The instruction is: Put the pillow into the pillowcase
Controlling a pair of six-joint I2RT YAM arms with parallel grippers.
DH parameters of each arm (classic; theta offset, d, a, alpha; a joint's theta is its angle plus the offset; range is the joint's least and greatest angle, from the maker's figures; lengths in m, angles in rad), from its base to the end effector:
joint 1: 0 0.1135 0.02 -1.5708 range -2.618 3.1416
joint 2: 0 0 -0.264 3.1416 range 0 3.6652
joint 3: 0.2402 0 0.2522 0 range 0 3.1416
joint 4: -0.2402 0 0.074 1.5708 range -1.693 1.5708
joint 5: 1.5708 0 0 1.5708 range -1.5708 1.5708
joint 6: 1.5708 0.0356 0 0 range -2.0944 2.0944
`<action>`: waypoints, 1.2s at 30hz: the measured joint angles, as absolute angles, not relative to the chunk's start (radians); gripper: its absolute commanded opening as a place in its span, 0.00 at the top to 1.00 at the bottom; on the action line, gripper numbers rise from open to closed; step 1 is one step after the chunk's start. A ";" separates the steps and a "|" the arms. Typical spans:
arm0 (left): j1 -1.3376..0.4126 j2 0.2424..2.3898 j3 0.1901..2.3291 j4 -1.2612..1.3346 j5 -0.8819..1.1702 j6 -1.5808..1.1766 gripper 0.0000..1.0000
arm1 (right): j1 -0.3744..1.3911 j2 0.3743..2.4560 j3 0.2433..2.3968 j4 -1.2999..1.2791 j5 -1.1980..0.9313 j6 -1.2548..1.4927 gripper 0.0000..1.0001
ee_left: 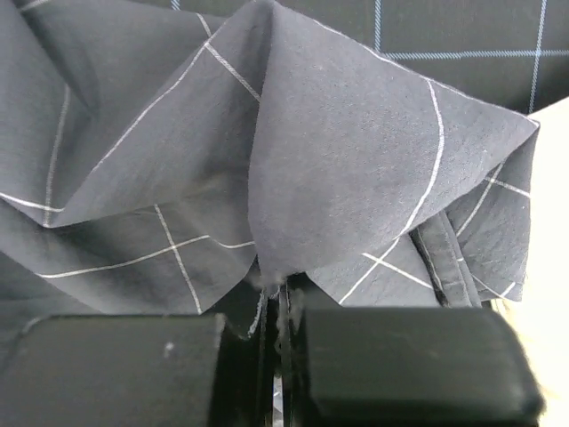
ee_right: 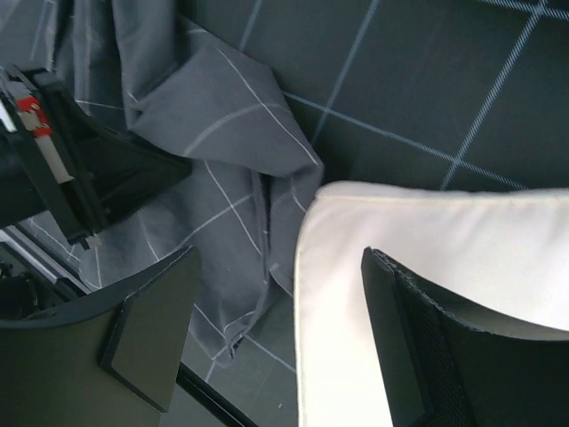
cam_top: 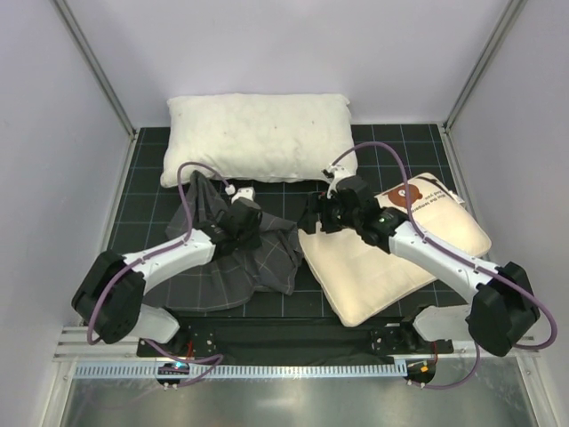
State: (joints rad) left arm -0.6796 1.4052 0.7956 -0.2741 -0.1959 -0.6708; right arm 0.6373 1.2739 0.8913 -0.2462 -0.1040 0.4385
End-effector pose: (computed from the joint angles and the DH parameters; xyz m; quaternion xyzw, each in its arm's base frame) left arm 0.2227 -0.1711 0.1986 -0.0288 0.9372 -0.1377 0.3192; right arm 0.2236 0.1701 0.2658 -0.1118 0.8832 0.2719 0.3654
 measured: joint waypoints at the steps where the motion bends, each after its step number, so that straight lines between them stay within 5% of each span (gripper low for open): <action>1: -0.678 1.402 0.796 -0.276 -0.200 -0.669 1.00 | 0.647 1.287 0.915 -0.253 -0.101 0.434 0.20; 14: -0.523 1.306 0.679 -0.189 -0.167 -0.706 1.00 | 0.746 1.633 1.169 -0.321 -0.020 0.337 0.23; 18: -0.523 1.319 0.679 -0.183 -0.178 -0.702 1.00 | 0.813 1.709 1.180 -0.351 0.051 0.322 0.34; 21: -0.523 1.315 0.676 -0.182 -0.192 -0.698 1.00 | 0.853 1.758 1.207 -0.364 0.080 0.311 0.54; 22: -0.523 1.307 0.670 -0.180 -0.197 -0.698 0.99 | 0.860 1.767 1.208 -0.362 0.083 0.308 0.77; 23: -0.523 1.296 0.662 -0.179 -0.201 -0.696 1.00 | 0.863 1.772 1.208 -0.365 0.087 0.299 0.87; 26: -0.524 1.235 0.636 -0.180 -0.210 -0.689 1.00 | 0.860 1.771 1.209 -0.367 0.117 0.292 0.96; 29: -0.538 1.160 0.624 -0.185 -0.221 -0.670 0.88 | 0.859 1.752 1.224 -0.375 0.189 0.265 0.96; 31: -0.564 1.116 0.624 -0.191 -0.235 -0.661 0.60 | 0.859 1.713 1.238 -0.382 0.235 0.237 0.96; 32: -0.582 1.092 0.627 -0.203 -0.245 -0.653 0.38 | 0.858 1.686 1.247 -0.385 0.254 0.221 0.96; 36: -0.684 1.014 0.683 -0.310 -0.303 -0.647 0.28 | 0.839 1.587 1.369 -0.459 0.277 0.173 0.96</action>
